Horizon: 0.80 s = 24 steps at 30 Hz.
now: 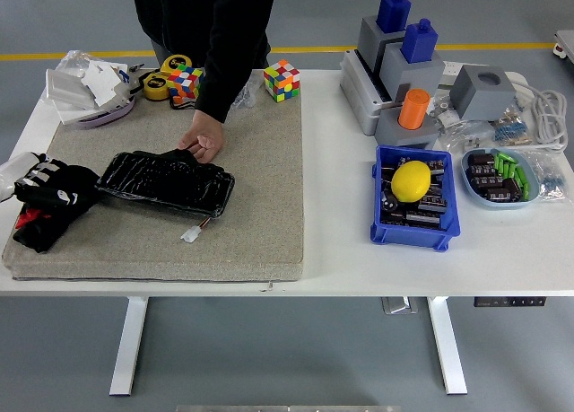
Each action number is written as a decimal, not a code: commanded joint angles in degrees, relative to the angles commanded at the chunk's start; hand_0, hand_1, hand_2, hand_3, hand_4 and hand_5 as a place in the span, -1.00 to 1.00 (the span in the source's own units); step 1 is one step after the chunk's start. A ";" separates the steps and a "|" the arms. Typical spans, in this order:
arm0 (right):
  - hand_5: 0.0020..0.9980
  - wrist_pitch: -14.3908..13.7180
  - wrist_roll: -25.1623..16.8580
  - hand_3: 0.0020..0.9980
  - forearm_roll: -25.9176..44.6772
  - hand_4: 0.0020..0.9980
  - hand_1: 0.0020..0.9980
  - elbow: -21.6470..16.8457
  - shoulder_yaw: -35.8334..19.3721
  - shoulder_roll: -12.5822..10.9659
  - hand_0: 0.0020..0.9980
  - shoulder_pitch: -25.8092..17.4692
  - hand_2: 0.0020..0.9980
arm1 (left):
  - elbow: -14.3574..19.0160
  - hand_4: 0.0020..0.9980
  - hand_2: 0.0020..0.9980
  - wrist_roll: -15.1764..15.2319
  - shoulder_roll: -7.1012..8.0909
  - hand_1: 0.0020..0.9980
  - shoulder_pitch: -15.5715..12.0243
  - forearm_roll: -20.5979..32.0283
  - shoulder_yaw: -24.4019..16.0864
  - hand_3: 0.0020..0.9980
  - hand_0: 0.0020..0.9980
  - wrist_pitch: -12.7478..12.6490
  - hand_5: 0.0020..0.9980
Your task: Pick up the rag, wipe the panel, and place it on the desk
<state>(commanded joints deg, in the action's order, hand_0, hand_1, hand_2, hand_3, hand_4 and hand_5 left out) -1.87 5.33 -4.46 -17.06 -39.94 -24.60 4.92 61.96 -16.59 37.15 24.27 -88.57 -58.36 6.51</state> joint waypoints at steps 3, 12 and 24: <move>0.02 0.03 -0.03 0.19 0.04 1.00 0.36 -0.01 0.04 -0.02 0.46 -0.09 0.37 | -0.37 1.00 0.46 0.36 -0.25 0.38 -0.01 -0.54 0.13 0.63 0.15 -0.26 -0.23; 0.03 0.12 -0.13 0.19 0.38 1.00 0.36 -0.03 0.50 -0.13 0.46 -0.15 0.37 | -1.39 1.00 0.48 1.22 -0.82 0.43 -0.33 -1.42 0.52 0.63 0.18 -1.36 -0.29; 0.04 0.15 -0.21 0.19 0.46 1.00 0.36 -0.06 0.59 -0.28 0.46 -0.15 0.37 | -1.16 1.00 0.21 2.00 -0.99 0.23 -0.45 -1.41 0.88 0.60 0.03 -2.51 -0.48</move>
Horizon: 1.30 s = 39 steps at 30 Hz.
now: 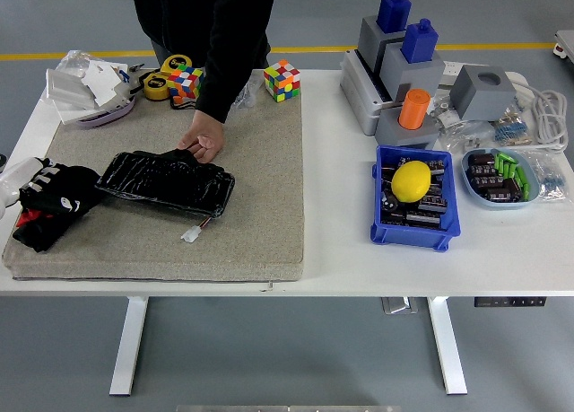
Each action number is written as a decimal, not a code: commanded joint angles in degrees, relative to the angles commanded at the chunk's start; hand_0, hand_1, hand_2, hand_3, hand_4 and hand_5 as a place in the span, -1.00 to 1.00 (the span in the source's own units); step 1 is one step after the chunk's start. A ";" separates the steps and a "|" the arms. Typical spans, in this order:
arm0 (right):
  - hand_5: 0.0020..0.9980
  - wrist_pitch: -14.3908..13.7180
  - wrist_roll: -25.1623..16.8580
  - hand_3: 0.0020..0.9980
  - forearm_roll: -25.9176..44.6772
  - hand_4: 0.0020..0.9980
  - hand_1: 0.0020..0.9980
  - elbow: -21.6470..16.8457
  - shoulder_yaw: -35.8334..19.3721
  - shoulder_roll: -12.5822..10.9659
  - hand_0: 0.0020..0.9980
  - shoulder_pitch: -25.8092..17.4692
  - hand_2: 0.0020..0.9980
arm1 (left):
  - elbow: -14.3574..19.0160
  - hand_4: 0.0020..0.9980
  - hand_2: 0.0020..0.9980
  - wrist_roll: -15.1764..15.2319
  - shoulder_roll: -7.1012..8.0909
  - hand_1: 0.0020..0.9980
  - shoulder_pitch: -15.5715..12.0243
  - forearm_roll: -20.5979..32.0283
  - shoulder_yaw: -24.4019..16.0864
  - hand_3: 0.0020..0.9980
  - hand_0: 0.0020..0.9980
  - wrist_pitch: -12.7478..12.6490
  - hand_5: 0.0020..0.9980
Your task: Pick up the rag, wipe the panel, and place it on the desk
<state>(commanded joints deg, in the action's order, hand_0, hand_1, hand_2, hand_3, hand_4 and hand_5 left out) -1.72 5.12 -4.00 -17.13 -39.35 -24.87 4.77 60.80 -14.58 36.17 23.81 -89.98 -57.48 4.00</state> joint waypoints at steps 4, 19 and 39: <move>0.04 0.05 -0.04 0.20 0.07 1.00 0.36 0.02 0.05 -0.01 0.46 0.01 0.37 | 0.26 0.88 0.08 0.04 -0.01 -0.04 -0.06 -0.25 0.14 0.45 -0.15 -0.88 -0.71; 0.06 0.13 -0.27 0.20 0.05 1.00 0.36 0.02 -0.71 0.00 0.46 -0.06 0.37 | 0.37 0.76 0.06 -0.22 0.21 -0.08 0.08 -0.26 0.87 0.21 -0.27 -2.93 -0.86; 0.07 0.15 -0.49 0.21 0.38 1.00 0.36 0.06 -0.76 -0.12 0.46 -0.02 0.37 | 0.39 0.70 0.03 -0.77 0.89 -0.21 0.20 -0.61 0.91 0.17 -0.38 -3.19 -0.86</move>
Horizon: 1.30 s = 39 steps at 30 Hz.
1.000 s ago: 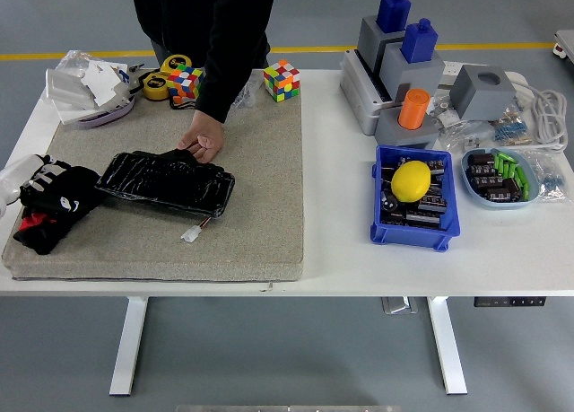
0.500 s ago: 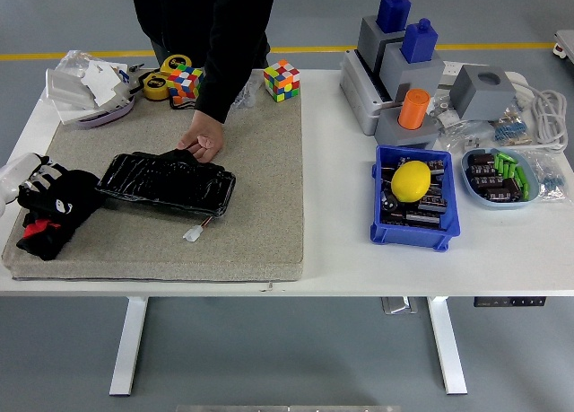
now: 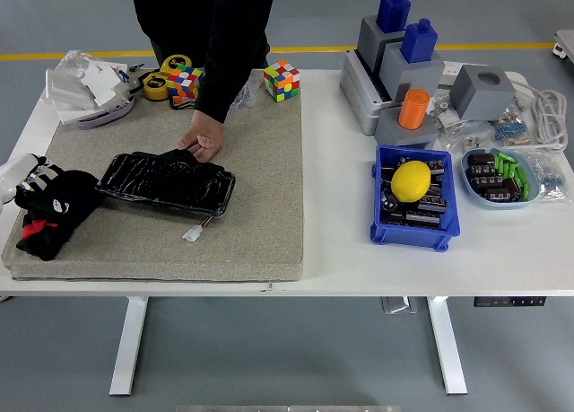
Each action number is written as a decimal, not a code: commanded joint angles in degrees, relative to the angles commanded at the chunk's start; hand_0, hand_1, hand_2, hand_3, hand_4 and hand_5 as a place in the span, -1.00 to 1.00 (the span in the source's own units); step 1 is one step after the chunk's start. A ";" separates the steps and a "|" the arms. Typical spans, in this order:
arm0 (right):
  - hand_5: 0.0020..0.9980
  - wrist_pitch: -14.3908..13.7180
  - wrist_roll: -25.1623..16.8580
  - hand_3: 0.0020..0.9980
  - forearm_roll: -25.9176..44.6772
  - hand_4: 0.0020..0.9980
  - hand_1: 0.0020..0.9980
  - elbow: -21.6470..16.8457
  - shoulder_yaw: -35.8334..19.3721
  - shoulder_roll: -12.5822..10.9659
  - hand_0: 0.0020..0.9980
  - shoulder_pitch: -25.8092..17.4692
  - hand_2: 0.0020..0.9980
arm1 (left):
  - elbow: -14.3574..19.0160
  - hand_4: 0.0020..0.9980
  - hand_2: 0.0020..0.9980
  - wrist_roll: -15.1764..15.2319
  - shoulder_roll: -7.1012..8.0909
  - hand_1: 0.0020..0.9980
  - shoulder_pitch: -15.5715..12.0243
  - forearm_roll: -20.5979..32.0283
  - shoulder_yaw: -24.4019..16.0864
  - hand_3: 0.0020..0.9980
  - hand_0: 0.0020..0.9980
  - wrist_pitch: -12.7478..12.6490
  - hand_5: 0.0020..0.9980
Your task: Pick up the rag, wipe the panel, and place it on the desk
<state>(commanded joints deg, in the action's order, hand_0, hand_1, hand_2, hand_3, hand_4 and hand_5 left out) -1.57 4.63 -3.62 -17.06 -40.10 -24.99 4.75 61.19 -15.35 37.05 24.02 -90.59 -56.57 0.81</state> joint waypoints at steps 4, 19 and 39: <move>0.08 -0.01 0.03 0.21 0.07 1.00 0.37 0.01 0.19 -0.09 0.46 0.13 0.37 | 0.20 0.66 -0.06 -0.22 0.57 -0.36 0.19 -0.02 -0.20 0.17 -0.40 0.22 -0.86; 0.10 0.08 0.03 0.22 0.34 1.00 0.37 0.07 0.62 -0.04 0.46 0.43 0.37 | 1.75 0.58 -0.14 -0.77 3.32 -0.49 1.45 -0.50 0.26 0.17 -0.44 0.98 -0.89; 0.11 0.10 0.11 0.22 0.52 1.00 0.37 0.17 1.18 -0.24 0.46 0.60 0.37 | 6.53 0.50 -0.16 -2.32 6.69 -0.53 5.83 0.98 2.10 0.17 -0.45 2.20 -0.90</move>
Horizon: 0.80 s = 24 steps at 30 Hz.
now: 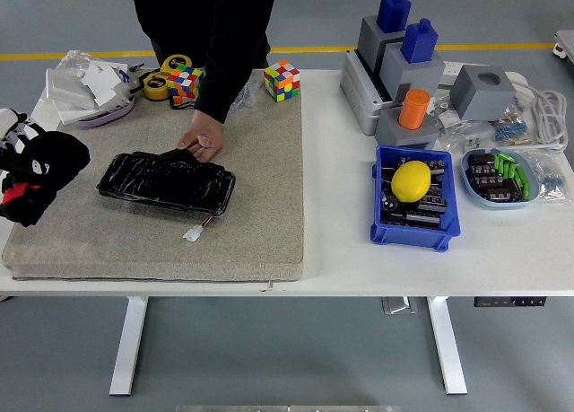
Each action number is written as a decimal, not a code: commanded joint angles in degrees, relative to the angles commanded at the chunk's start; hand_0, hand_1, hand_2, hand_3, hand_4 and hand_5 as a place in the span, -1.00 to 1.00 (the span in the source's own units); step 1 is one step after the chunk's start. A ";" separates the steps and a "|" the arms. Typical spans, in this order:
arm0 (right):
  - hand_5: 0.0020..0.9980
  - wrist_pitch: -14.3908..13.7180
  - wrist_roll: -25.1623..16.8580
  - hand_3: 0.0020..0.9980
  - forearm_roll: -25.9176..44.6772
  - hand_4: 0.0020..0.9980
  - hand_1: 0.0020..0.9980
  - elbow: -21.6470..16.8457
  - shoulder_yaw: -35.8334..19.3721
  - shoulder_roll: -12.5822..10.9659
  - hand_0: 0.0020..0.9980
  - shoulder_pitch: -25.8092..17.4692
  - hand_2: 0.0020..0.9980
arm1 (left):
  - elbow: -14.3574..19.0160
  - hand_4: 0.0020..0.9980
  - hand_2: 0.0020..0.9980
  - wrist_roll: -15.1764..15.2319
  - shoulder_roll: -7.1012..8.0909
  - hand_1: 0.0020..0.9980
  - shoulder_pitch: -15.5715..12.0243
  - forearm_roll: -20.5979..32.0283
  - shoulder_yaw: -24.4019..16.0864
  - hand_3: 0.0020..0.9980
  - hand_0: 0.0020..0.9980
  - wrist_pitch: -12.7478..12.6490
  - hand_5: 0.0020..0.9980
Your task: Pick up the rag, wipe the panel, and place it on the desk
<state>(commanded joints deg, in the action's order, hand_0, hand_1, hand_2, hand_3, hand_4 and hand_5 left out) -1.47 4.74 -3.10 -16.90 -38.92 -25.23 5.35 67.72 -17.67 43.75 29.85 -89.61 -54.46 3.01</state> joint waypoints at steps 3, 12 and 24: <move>0.11 -0.07 -0.06 0.22 -0.10 1.00 0.37 -0.09 -0.06 -0.03 0.46 0.10 0.37 | 0.28 0.50 -0.16 -0.19 0.01 -0.53 0.65 0.16 0.47 0.17 -0.45 0.06 -0.90; 0.11 -0.09 -0.06 0.22 0.02 1.00 0.37 -0.04 0.31 -0.07 0.46 0.18 0.37 | 1.20 0.46 -0.20 -0.77 -0.78 -0.58 1.71 1.15 2.13 0.18 -0.46 0.38 -0.91; 0.10 -0.07 -0.06 0.22 0.13 1.00 0.37 -0.02 0.55 0.01 0.46 0.33 0.37 | 0.17 0.44 -0.21 -0.81 -2.01 -0.59 3.89 1.54 4.30 0.18 -0.47 0.32 -0.91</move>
<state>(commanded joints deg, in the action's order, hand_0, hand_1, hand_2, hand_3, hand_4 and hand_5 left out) -1.55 4.68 -2.97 -16.92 -38.38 -25.23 5.68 67.90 -18.48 41.74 33.74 -88.07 -50.17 3.33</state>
